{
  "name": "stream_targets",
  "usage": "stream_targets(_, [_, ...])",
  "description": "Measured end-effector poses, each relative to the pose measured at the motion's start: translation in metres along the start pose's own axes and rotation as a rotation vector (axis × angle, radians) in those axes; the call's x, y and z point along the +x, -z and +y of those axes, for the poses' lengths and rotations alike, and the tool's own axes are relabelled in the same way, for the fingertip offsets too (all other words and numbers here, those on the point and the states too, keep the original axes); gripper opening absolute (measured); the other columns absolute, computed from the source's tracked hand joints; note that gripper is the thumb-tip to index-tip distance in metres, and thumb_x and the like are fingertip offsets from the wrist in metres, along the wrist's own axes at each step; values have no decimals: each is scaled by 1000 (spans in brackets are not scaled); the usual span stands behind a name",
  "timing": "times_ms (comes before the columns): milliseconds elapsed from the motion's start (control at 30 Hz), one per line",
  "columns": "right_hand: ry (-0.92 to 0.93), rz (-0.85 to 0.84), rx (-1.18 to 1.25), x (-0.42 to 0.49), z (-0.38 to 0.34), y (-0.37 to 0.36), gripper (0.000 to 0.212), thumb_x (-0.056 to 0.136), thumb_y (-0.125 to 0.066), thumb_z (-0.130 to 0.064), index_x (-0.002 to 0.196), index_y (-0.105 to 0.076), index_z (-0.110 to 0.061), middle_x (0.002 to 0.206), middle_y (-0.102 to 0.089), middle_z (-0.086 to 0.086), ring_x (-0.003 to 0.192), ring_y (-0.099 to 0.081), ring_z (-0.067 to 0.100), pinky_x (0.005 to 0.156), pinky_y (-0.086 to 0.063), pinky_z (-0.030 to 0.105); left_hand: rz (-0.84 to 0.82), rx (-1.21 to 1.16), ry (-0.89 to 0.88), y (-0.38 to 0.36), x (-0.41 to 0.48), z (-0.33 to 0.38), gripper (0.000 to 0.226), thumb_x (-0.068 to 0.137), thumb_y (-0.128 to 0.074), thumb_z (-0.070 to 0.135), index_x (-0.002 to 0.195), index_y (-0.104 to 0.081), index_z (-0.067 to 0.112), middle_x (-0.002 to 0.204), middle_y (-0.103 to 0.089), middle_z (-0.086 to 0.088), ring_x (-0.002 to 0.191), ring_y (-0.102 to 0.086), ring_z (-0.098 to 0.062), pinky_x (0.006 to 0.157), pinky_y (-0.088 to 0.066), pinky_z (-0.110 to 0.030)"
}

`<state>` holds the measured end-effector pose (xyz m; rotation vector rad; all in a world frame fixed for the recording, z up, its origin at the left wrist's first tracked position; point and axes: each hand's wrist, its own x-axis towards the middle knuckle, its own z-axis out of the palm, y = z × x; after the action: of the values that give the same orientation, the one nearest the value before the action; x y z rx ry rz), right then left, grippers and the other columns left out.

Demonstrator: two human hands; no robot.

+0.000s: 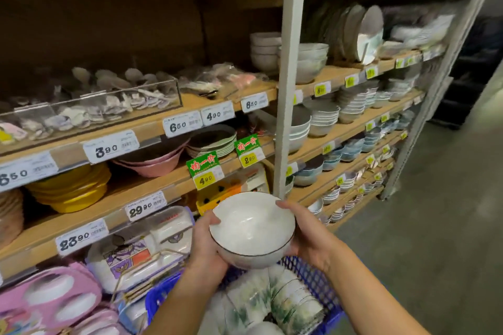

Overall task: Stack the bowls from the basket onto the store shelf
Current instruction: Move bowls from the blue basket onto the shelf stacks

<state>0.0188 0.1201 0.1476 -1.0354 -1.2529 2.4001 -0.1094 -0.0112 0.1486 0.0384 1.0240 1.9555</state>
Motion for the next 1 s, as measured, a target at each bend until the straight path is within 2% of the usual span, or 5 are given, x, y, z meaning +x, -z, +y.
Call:
stream_targets(133, [273, 52, 28, -23, -27, 30, 28, 88, -58, -23, 115, -65, -23, 107, -73, 5, 101, -67, 24, 75, -55, 35, 65, -29, -95, -73, -1, -28, 39, 76, -31, 12, 99, -63, 7, 91, -71, -17, 85, -61, -39, 71, -49, -39])
stream_targets(367, [443, 192, -11, -58, -111, 127, 24, 89, -51, -19, 110, -63, -19, 115, -66, 11, 107, -60, 30, 86, -50, 42, 22, -41, -120, -205, 5, -96, 40, 75, -33, 16, 101, -63, 7, 90, -72, -18, 84, -61, -39, 64, -52, -37])
stream_targets(767, [471, 224, 68, -61, -235, 261, 22, 87, -52, -20, 103, -67, -18, 106, -71, 11, 95, -64, 29, 70, -50, 35, -47, 32, -124, -368, 55, -152, 35, 77, -40, 20, 101, -65, 11, 83, -75, -14, 85, -64, -37, 60, -53, -35])
stream_targets(900, [484, 186, 58, -33, -272, 278, 16, 88, -51, -19, 94, -66, -19, 82, -75, 2, 79, -65, 24, 52, -47, 28, -34, 36, -141, -403, 90, -149, 33, 79, -39, 19, 97, -65, 10, 79, -75, -14, 82, -63, -37, 64, -51, -37])
stream_targets(1000, [504, 136, 66, -7, -300, 283, 18, 88, -50, -18, 96, -66, -18, 79, -76, 2, 82, -66, 26, 58, -49, 31, -41, 45, -159, -422, 119, -138, 33, 78, -40, 20, 97, -65, 10, 82, -75, -16, 81, -63, -37, 66, -52, -37])
